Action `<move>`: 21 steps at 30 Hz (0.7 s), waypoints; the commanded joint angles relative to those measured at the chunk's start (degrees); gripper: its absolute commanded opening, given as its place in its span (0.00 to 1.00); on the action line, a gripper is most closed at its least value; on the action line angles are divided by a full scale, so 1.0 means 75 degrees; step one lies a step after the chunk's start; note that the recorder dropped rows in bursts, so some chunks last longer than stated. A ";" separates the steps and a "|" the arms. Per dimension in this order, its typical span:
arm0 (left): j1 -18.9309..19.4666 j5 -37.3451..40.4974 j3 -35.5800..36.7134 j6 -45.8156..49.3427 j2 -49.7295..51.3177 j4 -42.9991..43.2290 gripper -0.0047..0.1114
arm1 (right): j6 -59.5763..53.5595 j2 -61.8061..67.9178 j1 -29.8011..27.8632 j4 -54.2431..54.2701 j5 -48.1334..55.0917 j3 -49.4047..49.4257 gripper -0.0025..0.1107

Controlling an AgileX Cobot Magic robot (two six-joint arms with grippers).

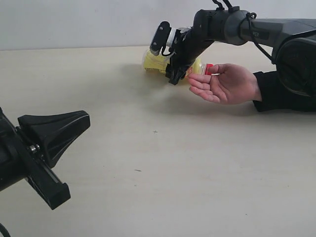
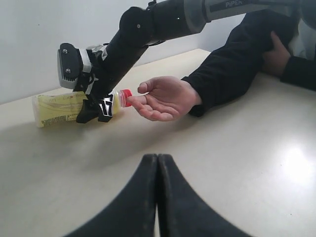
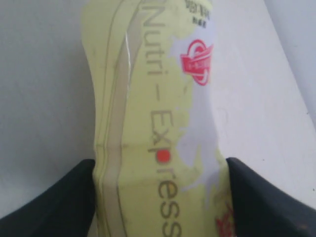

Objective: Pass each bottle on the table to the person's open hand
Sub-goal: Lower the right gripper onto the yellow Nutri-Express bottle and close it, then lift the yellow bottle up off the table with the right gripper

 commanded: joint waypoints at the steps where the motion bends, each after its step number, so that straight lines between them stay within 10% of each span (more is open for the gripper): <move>1: -0.0008 0.0000 0.0026 0.0033 -0.0035 -0.0026 0.05 | 0.0044 0.0005 0.0025 -0.0036 0.0017 -0.0062 0.11; 21: -0.0008 0.0000 0.0026 0.0033 -0.0035 -0.0026 0.05 | 0.2833 -0.1983 0.0031 0.0167 0.0513 -0.0062 0.02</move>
